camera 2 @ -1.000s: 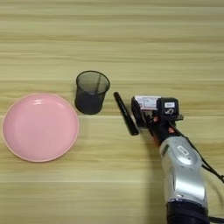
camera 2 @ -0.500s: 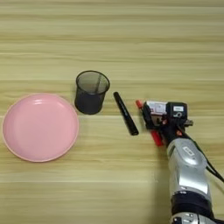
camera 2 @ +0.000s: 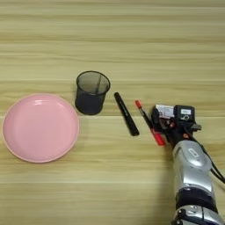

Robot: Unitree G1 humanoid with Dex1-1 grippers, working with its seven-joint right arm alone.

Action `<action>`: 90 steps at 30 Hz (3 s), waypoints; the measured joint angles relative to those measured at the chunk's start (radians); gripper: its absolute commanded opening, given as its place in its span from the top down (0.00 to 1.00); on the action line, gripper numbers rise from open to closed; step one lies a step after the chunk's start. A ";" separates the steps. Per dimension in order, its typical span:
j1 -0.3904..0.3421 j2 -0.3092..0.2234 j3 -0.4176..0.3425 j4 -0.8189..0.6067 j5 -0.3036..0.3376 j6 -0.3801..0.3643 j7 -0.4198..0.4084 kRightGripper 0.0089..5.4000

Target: Move the objects on the table

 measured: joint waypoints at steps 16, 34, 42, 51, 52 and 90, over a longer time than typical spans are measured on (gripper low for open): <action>-0.039 -0.029 0.024 0.094 -0.014 -0.057 -0.020 0.12; -0.006 -0.008 0.048 0.026 0.003 -0.056 0.010 0.00; 0.029 0.010 0.050 -0.093 0.011 -0.026 0.022 0.00; 0.075 0.025 0.055 -0.239 0.016 0.024 0.022 0.00; 0.086 0.034 0.062 -0.276 0.016 0.029 0.023 0.00; 0.258 0.089 0.255 -0.652 0.001 0.115 0.178 0.00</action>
